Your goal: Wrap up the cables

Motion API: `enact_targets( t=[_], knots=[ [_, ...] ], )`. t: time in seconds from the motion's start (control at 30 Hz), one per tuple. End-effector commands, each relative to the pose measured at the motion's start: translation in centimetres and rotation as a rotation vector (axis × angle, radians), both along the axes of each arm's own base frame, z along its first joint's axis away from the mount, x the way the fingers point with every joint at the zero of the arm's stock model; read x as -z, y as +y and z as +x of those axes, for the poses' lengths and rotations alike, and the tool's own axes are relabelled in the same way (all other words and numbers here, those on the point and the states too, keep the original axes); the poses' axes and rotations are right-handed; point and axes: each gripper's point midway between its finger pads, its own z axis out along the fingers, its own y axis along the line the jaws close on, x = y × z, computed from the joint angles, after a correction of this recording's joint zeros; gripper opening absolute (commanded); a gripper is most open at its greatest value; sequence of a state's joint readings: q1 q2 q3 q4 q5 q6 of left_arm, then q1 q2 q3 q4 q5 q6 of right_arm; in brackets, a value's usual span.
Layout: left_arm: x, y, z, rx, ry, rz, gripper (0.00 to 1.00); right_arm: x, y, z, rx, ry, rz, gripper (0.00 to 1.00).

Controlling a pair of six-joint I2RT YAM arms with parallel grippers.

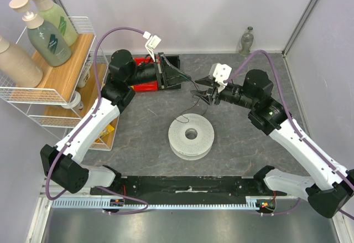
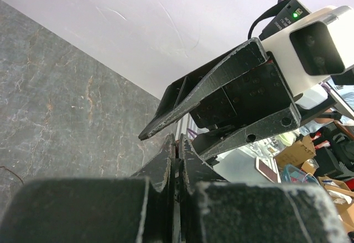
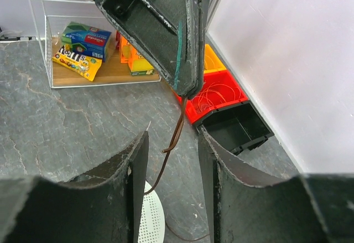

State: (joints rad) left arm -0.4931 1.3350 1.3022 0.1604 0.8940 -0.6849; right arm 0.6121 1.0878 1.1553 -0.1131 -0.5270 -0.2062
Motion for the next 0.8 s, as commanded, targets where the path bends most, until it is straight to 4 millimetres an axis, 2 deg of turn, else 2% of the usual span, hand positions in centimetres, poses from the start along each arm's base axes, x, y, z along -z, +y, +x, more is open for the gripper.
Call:
enact_targets(
  t=[0.0, 0.37, 0.63, 0.77],
  knots=[
    [0.3, 0.0, -0.1, 0.008, -0.046, 0.014, 0.02, -3.6, 0.0, -0.2, -0.002, -0.059, 0.065, 0.48],
    [0.4, 0.0, -0.2, 0.014, -0.041, 0.017, 0.02, -3.0, -0.2, 0.7, 0.035, -0.056, 0.053, 0.40],
    [1.1, 0.0, -0.1, 0.012, -0.026, 0.029, 0.02, -3.2, -0.4, 0.9, 0.056, -0.063, 0.057, 0.23],
    [1.2, 0.1, -0.2, 0.013, -0.025, 0.030, 0.02, -2.9, -0.5, 1.2, 0.071, -0.059, 0.052, 0.09]
  ],
)
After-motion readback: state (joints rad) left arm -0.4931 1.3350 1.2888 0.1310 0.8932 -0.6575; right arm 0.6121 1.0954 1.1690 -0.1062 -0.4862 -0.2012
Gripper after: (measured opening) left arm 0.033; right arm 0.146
